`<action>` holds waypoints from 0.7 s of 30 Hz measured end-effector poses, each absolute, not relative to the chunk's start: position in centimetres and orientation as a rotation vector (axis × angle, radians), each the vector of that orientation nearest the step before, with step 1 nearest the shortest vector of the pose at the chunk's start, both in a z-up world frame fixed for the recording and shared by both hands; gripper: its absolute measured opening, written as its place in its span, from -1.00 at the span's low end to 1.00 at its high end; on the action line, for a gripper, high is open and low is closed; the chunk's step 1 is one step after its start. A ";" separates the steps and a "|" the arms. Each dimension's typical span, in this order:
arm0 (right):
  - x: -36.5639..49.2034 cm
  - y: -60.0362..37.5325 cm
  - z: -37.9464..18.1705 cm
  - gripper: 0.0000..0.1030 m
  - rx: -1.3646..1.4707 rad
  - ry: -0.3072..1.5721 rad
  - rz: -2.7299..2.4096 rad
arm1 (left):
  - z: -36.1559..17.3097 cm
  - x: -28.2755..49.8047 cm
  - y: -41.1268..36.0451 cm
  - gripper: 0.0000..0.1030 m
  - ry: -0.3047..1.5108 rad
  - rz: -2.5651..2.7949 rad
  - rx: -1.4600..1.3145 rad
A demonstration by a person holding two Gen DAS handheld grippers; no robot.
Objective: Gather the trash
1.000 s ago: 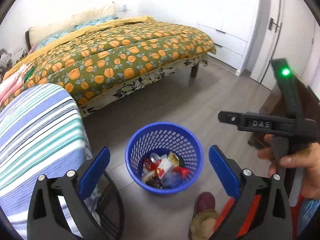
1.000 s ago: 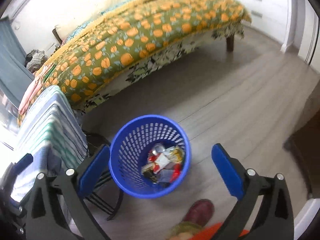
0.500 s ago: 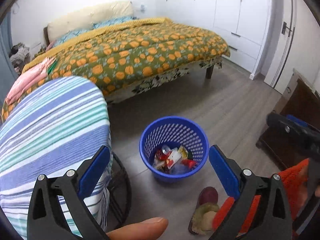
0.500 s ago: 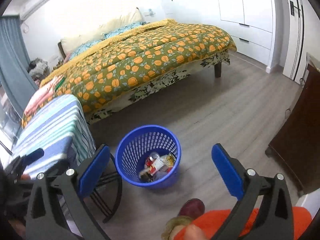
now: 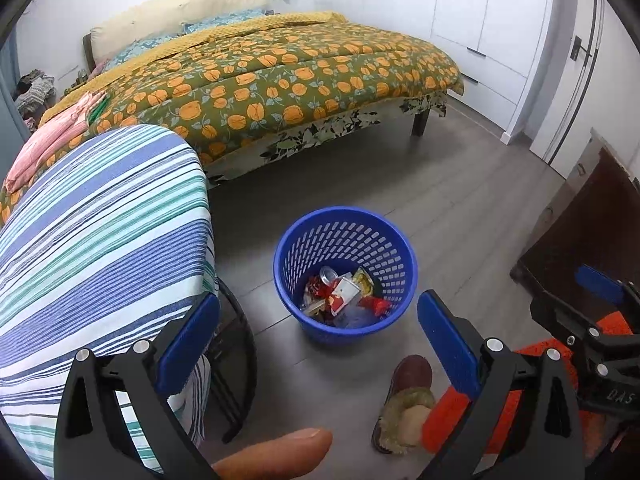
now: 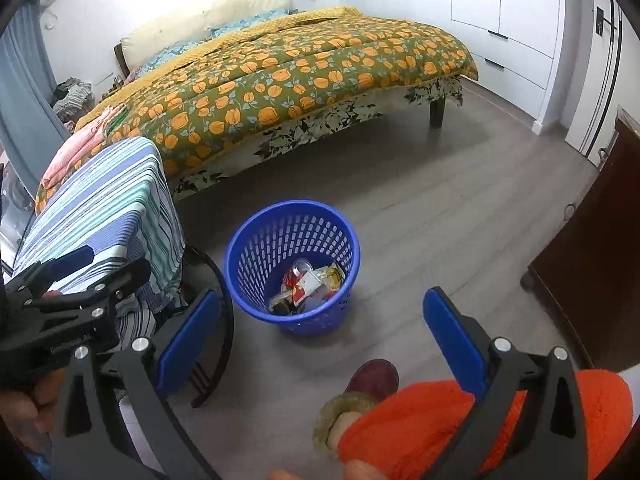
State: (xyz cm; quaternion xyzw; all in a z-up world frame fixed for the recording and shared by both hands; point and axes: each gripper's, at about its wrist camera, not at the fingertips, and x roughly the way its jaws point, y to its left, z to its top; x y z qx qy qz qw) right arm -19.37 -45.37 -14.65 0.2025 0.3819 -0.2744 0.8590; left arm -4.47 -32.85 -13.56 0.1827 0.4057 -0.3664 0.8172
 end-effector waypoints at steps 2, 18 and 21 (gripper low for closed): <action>-19.5 -45.3 -14.7 0.91 0.427 0.806 -0.572 | -13.7 -4.5 -33.0 0.90 0.867 -0.780 0.395; -19.3 -45.0 -14.9 0.91 0.418 0.820 -0.565 | -14.4 -4.4 -33.4 0.90 0.897 -0.776 0.409; -19.4 -44.9 -15.0 0.91 0.416 0.822 -0.563 | -14.5 -4.4 -33.5 0.90 0.900 -0.775 0.411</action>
